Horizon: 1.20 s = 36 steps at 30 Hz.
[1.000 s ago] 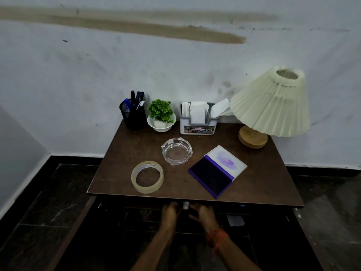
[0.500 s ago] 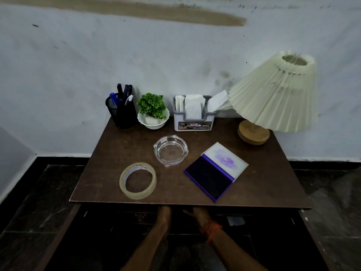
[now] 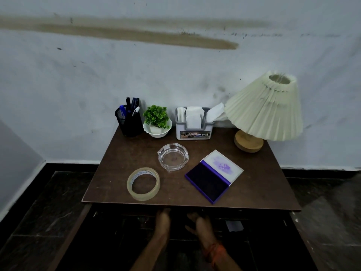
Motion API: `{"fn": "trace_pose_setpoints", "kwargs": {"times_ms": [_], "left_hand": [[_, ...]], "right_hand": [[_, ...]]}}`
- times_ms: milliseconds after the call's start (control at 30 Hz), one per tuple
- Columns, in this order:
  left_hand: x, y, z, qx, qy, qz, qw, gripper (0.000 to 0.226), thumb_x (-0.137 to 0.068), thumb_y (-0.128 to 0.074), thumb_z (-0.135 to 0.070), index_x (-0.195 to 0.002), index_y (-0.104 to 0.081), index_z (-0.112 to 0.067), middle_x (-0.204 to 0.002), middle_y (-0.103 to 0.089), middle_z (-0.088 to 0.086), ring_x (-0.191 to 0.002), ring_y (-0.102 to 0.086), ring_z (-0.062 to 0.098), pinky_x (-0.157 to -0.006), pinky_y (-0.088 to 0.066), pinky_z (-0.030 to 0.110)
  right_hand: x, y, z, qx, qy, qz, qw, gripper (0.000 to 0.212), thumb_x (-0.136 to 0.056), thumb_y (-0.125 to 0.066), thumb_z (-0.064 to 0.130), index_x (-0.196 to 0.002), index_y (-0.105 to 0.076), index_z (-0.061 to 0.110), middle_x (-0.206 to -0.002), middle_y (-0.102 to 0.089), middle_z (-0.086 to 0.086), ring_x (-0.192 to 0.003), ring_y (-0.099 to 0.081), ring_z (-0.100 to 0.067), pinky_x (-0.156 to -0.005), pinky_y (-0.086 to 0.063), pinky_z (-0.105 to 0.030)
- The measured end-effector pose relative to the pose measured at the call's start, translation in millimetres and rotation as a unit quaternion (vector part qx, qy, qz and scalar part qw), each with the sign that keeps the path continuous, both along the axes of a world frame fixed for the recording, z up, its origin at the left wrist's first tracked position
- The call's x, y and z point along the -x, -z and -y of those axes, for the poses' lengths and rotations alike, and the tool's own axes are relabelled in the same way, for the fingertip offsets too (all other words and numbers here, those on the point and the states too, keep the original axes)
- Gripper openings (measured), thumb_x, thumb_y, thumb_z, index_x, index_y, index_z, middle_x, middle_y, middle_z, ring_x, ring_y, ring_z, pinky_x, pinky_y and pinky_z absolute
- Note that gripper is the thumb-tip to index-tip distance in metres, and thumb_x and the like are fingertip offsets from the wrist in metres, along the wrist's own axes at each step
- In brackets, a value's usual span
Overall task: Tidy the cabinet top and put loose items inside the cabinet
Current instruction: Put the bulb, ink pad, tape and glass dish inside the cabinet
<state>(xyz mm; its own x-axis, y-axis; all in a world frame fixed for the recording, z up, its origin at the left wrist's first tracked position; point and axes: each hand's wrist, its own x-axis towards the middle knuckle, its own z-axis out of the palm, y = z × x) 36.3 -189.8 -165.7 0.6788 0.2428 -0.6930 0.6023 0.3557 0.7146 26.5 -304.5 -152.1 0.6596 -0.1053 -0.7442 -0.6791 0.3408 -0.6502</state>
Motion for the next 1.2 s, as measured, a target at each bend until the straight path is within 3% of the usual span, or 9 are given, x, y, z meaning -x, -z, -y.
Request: {"fn": "trace_pose_setpoints", "kwargs": {"times_ms": [167,233,333,400,467,867,967,1100,1200], "left_hand": [[37,-17,16,0.085,-0.032,0.039,0.995,0.025,-0.097,-0.041,-0.002,-0.103,-0.063,0.006,-0.074,-0.072,0.012,-0.064,-0.07,0.022,-0.057,-0.054,0.024],[50,-30,26,0.097,-0.016,0.043,0.994,0.031,-0.096,-0.036,0.006,-0.12,-0.056,0.005,-0.096,-0.071,0.017,-0.072,-0.071,0.019,-0.047,-0.051,0.014],[71,-36,34,0.072,0.066,0.078,0.992,0.042,-0.098,-0.03,0.008,-0.139,-0.038,0.009,-0.144,-0.042,0.026,-0.124,-0.049,0.031,-0.077,-0.049,0.011],[90,-45,33,0.029,0.119,0.133,0.984,0.044,-0.099,-0.027,0.007,-0.142,-0.036,0.005,-0.151,-0.034,0.021,-0.138,-0.037,0.031,-0.11,-0.032,0.029],[102,-53,35,-0.008,0.14,0.16,0.977,0.047,-0.098,-0.025,0.009,-0.143,-0.038,0.002,-0.153,-0.034,0.017,-0.142,-0.032,0.03,-0.115,-0.023,0.037],[98,-122,77,0.004,0.157,0.198,0.968,0.052,-0.095,-0.029,0.009,-0.143,-0.04,-0.006,-0.149,-0.042,0.011,-0.135,-0.041,0.023,-0.098,-0.039,0.025],[88,-138,77,0.029,0.13,0.222,0.966,0.051,-0.096,-0.029,0.007,-0.144,-0.038,-0.007,-0.15,-0.041,0.01,-0.134,-0.042,0.019,-0.103,-0.037,0.026],[79,-156,77,0.047,0.11,0.248,0.961,0.053,-0.097,-0.029,0.003,-0.148,-0.032,-0.011,-0.144,-0.041,-0.003,-0.11,-0.054,0.006,-0.073,-0.047,0.007],[67,-157,78,0.05,0.087,0.248,0.964,0.053,-0.098,-0.029,0.0,-0.149,-0.029,-0.013,-0.148,-0.04,0.0,-0.113,-0.049,0.004,-0.073,-0.047,0.007]], "right_hand": [[36,-28,7,0.016,-0.026,0.058,0.998,0.041,-0.093,-0.042,-0.002,-0.124,-0.059,0.017,-0.109,-0.062,0.001,-0.095,-0.055,-0.014,-0.066,-0.044,-0.029],[49,-38,15,0.024,-0.032,0.073,0.997,0.042,-0.092,-0.044,-0.003,-0.122,-0.06,0.02,-0.115,-0.06,0.0,-0.104,-0.053,-0.018,-0.067,-0.045,-0.029],[64,-58,28,0.025,-0.034,0.094,0.995,0.041,-0.092,-0.045,-0.004,-0.122,-0.06,0.02,-0.121,-0.057,-0.001,-0.11,-0.05,-0.019,-0.068,-0.044,-0.027],[72,-71,39,0.027,-0.032,0.108,0.993,0.041,-0.092,-0.045,-0.004,-0.123,-0.059,0.019,-0.124,-0.055,-0.002,-0.112,-0.05,-0.019,-0.069,-0.043,-0.026],[76,-83,49,0.029,-0.03,0.121,0.992,0.039,-0.093,-0.044,-0.003,-0.121,-0.059,0.021,-0.124,-0.054,-0.001,-0.113,-0.05,-0.02,-0.071,-0.043,-0.026],[71,-137,106,0.077,-0.007,0.219,0.973,0.02,-0.094,-0.052,0.01,-0.108,-0.065,0.016,-0.105,-0.067,-0.005,-0.098,-0.063,-0.023,-0.07,-0.049,-0.03],[52,-139,120,0.15,-0.032,0.242,0.958,0.021,-0.093,-0.055,0.012,-0.108,-0.068,0.021,-0.105,-0.066,0.002,-0.099,-0.063,-0.018,-0.076,-0.052,-0.032],[23,-141,138,0.274,-0.096,0.269,0.919,0.028,-0.091,-0.057,0.012,-0.114,-0.067,0.025,-0.107,-0.065,0.006,-0.102,-0.059,-0.011,-0.092,-0.052,-0.037],[4,-155,143,0.319,-0.109,0.264,0.904,0.026,-0.092,-0.057,0.018,-0.114,-0.066,0.029,-0.122,-0.062,0.003,-0.116,-0.055,-0.015,-0.099,-0.05,-0.041]]}}
